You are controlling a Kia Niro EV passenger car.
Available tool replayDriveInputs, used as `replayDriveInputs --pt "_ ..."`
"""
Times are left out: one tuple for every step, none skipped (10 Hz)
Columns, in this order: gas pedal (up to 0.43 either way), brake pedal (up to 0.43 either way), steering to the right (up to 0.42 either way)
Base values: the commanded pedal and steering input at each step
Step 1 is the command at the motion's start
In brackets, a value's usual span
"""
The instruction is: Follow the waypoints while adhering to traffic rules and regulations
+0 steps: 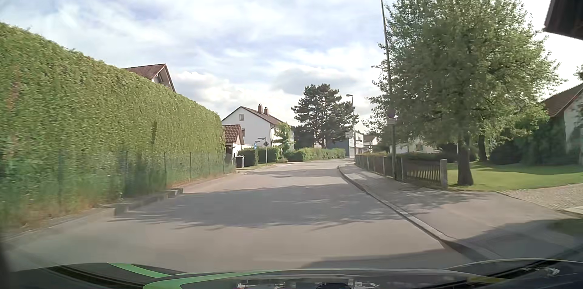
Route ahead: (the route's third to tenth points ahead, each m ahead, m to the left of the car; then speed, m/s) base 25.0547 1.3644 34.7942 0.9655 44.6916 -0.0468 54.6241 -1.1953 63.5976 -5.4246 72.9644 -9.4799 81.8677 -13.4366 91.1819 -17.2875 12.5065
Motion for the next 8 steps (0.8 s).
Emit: replayDriveInputs --pt "0.118 0.000 -0.001" --pt "0.118 0.000 0.000" --pt "0.118 0.000 0.000" --pt "0.118 0.000 0.000" --pt "0.118 0.000 0.002" --pt "0.118 0.000 0.004" --pt "0.118 0.000 0.006" --pt "0.118 0.000 0.007"
